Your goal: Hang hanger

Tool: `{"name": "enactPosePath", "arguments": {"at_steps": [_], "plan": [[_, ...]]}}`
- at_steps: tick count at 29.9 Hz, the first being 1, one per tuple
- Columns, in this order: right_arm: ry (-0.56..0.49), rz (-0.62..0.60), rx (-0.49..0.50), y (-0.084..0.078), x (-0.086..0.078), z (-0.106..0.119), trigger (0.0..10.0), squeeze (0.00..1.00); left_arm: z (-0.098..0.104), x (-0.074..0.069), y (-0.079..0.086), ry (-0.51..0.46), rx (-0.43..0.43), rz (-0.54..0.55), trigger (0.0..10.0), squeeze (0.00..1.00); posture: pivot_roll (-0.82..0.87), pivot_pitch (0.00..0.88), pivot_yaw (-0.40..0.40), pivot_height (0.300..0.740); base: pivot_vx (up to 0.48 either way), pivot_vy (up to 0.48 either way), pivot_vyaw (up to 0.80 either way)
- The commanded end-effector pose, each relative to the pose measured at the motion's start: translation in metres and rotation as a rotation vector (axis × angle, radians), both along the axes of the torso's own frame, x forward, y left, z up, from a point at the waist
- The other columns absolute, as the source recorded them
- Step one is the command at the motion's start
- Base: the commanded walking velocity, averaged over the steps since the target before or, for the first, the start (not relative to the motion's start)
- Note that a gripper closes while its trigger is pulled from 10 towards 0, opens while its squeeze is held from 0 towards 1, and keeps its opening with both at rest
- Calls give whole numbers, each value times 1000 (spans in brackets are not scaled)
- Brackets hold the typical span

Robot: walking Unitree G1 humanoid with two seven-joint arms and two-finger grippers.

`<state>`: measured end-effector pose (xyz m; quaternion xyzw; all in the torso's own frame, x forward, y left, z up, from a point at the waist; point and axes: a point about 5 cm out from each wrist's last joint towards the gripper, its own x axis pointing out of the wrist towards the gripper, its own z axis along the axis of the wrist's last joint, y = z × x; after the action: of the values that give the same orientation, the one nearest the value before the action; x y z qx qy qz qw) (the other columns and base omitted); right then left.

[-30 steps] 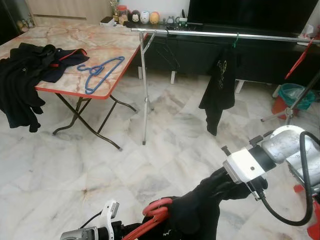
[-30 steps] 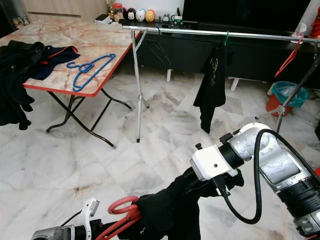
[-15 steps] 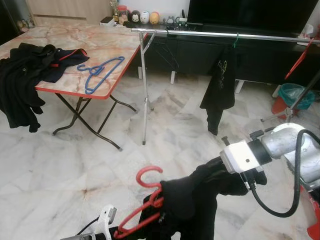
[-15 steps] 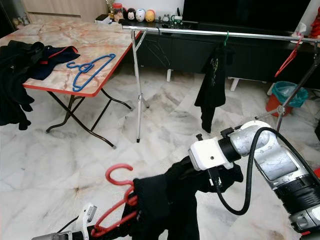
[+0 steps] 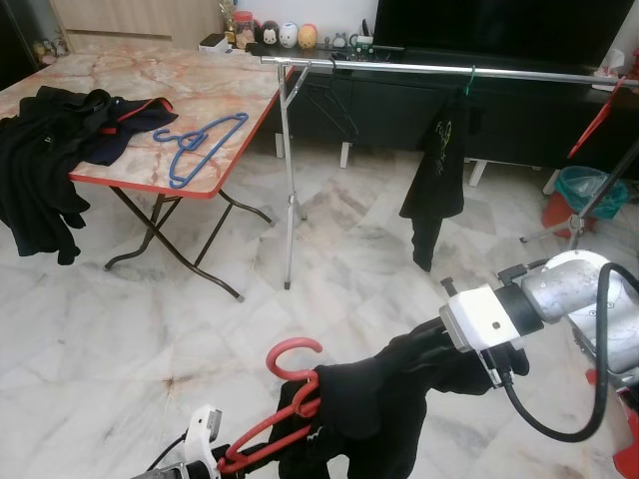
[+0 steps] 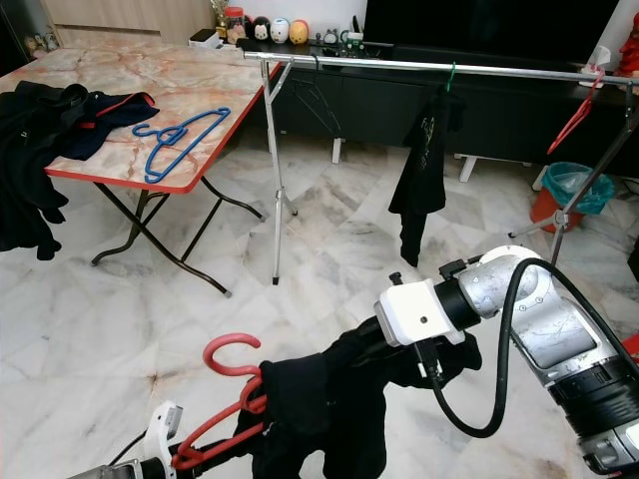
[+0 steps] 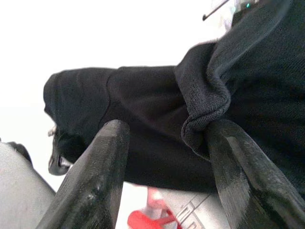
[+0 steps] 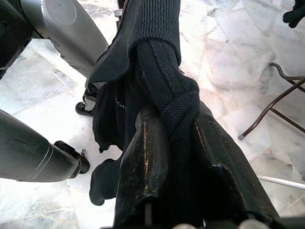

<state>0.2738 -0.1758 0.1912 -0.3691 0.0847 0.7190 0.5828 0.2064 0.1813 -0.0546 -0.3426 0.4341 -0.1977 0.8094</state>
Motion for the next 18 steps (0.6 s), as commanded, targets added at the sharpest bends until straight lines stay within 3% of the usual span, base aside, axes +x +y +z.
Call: {"name": "enactPosePath", "arguments": {"at_steps": [1, 12, 18], "plan": [[-30, 12, 31, 0, -1, 11, 10000, 0, 2, 3, 1, -11, -20, 21, 10000, 0, -71, 10, -37, 740, 0, 0, 0], [-24, 11, 29, -1, -1, 11, 10000, 0, 15, 17, -4, -67, -144, 60, 10000, 0, -70, 10, -40, 740, 0, 0, 0], [-23, 10, 28, -2, -1, 11, 10000, 0, 18, 18, -8, -72, -191, 27, 10000, 0, -72, 11, -40, 740, 0, 0, 0]]}}
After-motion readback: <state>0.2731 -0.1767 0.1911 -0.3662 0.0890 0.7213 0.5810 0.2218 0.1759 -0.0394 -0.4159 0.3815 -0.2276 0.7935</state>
